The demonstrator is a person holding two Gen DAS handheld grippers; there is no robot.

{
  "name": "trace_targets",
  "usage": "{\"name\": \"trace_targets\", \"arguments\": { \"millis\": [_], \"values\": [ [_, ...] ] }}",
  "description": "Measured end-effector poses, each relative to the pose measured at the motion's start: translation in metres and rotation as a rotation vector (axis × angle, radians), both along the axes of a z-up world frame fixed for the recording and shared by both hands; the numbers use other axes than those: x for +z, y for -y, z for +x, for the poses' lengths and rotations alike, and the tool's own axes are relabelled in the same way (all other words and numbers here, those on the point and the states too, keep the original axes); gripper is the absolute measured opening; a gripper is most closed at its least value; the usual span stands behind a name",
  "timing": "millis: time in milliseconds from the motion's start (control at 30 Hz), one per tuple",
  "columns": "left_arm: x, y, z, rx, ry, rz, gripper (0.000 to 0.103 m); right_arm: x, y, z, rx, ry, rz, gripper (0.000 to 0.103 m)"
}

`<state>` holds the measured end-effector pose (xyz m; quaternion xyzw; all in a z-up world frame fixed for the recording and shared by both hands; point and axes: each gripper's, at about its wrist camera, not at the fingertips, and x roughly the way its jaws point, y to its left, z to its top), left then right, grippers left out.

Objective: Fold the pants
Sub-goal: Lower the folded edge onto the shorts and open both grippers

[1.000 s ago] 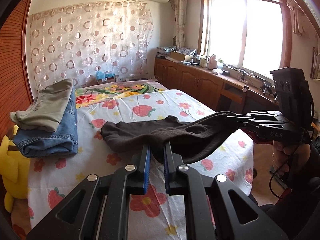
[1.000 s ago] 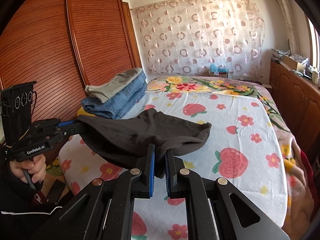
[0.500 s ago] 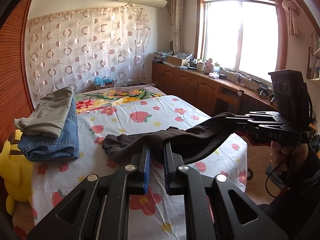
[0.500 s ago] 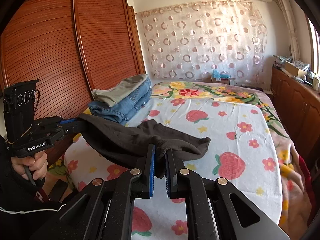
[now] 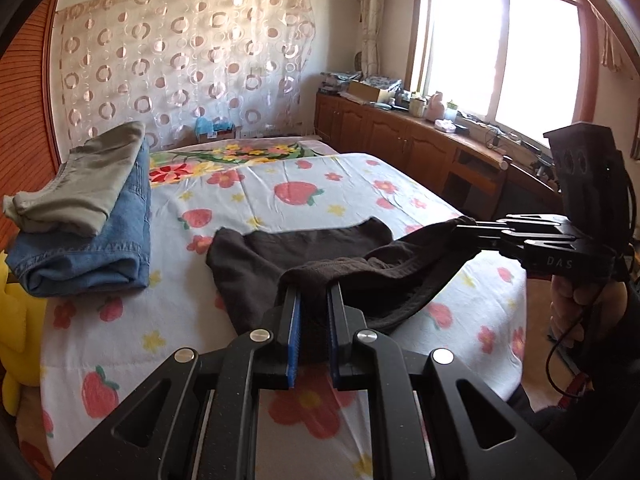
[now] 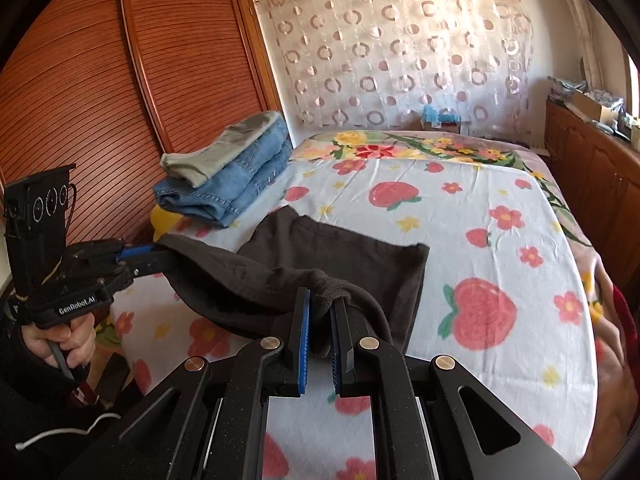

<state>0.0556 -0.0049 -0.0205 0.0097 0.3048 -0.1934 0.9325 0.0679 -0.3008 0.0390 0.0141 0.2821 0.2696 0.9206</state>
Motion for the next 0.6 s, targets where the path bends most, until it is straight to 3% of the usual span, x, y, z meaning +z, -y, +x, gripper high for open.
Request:
{"name": "trace_targets", "arguments": {
  "millis": [267, 600],
  "values": [
    [0.014, -0.002, 0.03, 0.016, 0.04, -0.003, 0.013, 0.011, -0.009, 0.04, -0.034, 0.031, -0.003, 0.009],
    [-0.005, -0.003, 0.06, 0.046, -0.013, 0.011, 0.013, -0.009, -0.022, 0.089, -0.045, -0.02, -0.026, 0.009]
  ]
}}
